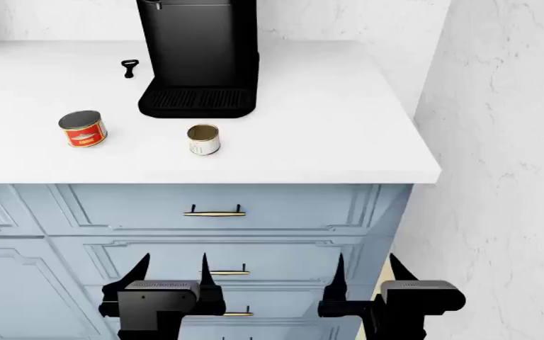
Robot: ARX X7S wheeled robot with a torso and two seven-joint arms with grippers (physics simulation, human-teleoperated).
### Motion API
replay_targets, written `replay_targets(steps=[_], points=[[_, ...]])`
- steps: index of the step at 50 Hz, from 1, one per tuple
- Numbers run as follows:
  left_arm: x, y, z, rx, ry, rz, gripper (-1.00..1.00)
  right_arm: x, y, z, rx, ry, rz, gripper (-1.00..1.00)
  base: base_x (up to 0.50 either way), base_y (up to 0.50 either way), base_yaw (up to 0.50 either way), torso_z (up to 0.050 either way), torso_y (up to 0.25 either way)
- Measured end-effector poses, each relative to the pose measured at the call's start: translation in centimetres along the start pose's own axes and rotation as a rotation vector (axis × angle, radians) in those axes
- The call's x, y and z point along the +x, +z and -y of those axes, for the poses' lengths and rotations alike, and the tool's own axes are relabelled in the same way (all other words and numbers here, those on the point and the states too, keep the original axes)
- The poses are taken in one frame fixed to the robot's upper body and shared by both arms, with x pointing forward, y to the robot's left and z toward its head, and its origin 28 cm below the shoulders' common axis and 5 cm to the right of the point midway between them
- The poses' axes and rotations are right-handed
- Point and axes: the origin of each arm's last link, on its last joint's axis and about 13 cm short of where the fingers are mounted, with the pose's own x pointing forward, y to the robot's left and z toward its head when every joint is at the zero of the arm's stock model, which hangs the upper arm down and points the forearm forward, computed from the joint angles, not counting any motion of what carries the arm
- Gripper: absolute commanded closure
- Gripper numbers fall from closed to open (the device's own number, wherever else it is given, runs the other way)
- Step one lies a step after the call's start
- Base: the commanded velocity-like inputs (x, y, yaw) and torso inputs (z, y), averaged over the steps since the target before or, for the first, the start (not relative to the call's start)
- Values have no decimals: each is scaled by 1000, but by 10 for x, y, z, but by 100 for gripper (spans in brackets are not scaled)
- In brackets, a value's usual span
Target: Pick the cans from the counter and place them in their designated side in the cabinet.
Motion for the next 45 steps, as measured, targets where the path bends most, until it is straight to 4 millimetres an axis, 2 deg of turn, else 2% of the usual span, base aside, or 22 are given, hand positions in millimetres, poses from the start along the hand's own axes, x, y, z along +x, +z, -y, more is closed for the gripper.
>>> replay_targets(steps=[9,45], points=[[0,0,1,1,-1,-3,-100,0,0,0,4,-3,-2,-100,0,56,0,0,0],[2,-3,1,21,-3,-13,-100,0,0,-1,12,17,-8,-100,0,500,0,0,0]])
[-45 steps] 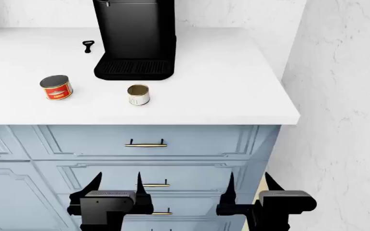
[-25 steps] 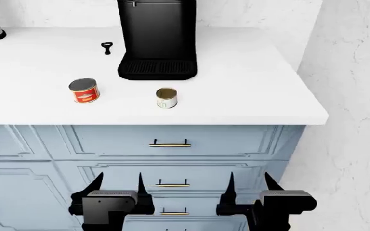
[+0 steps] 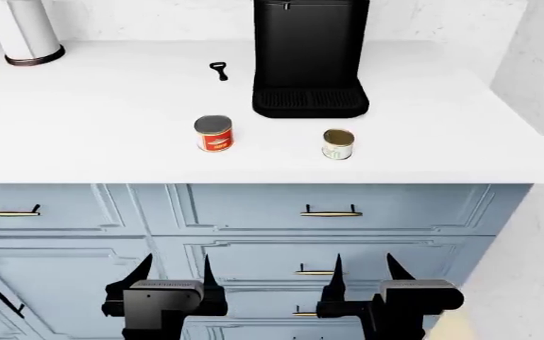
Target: Pick the cans from the counter and place them in their designated side in the cabinet.
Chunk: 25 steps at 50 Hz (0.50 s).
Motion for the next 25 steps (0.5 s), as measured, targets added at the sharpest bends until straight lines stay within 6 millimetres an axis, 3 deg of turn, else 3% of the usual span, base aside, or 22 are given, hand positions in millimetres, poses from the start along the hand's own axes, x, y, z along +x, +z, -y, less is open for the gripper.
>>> replay_targets(steps=[25], points=[[0,0,0,1,1,0,-100,0,0,-1,-4,6,0,-100,0,500,0,0,0]])
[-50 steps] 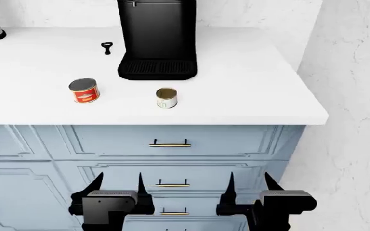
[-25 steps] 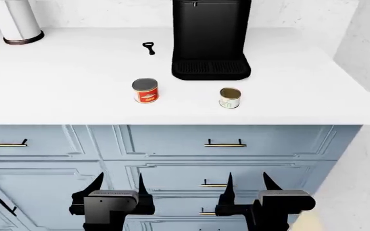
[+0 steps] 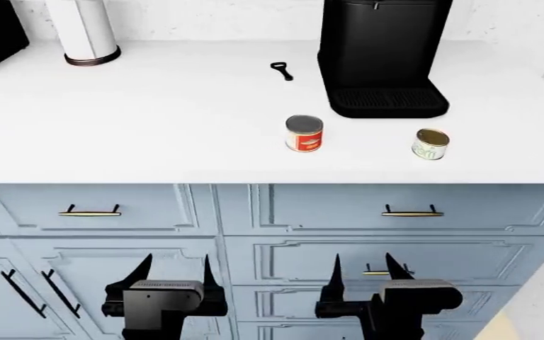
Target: Pick the cans from the counter and place them in their designated side in the cabinet.
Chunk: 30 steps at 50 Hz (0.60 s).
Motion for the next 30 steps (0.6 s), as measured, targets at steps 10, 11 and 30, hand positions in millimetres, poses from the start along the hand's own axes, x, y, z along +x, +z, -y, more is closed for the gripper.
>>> replay_targets(steps=[10,11,30], points=[[1,5,-2,-14,1,-24,-100,1,4,-1,3,16,-17,-100,0,100,0,0,0],[1,6,-2,-16,-1,-25,-100,1,6,-1,3,18,-17,-100,0,0,0,0,0],[9,104,-14,-121,-76,52,-100,13,126,0,69,113,42,-100,0,0,0,0,0]])
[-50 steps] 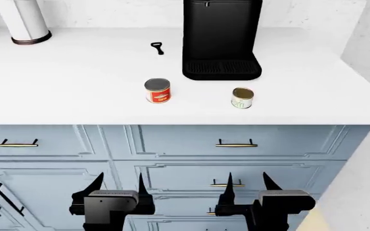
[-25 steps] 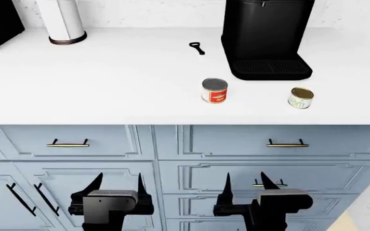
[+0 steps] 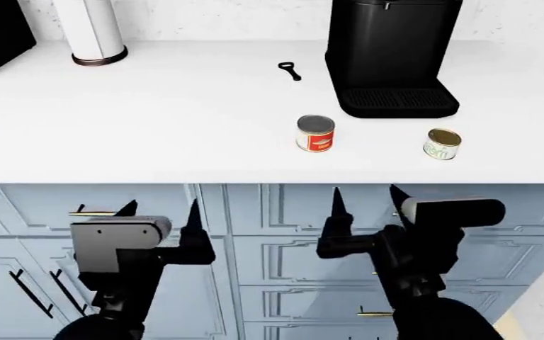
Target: Pick the cans from the counter and place them in their designated side in the cabinet.
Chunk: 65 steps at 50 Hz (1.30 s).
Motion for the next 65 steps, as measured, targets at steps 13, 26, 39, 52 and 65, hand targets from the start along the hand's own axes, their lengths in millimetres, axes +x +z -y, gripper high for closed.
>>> replay_targets(steps=[13,26,39,52,65], points=[[12,76,-5,-14,-78,57,-100,50,76,6,-46,103,13,-100,0,0,0,0,0],[17,111,-7,-8,-111,71,-100,118,103,16,-41,126,-8,-100,0,0,0,0,0],[10,125,-6,5,-131,89,-100,153,101,18,-25,153,-65,-100,0,0,0,0,0],[10,127,-5,8,-131,96,-100,150,84,15,-10,175,-122,-100,0,0,0,0,0],[8,126,-4,9,-130,94,-100,143,65,14,0,177,-170,-100,0,0,0,0,0]])
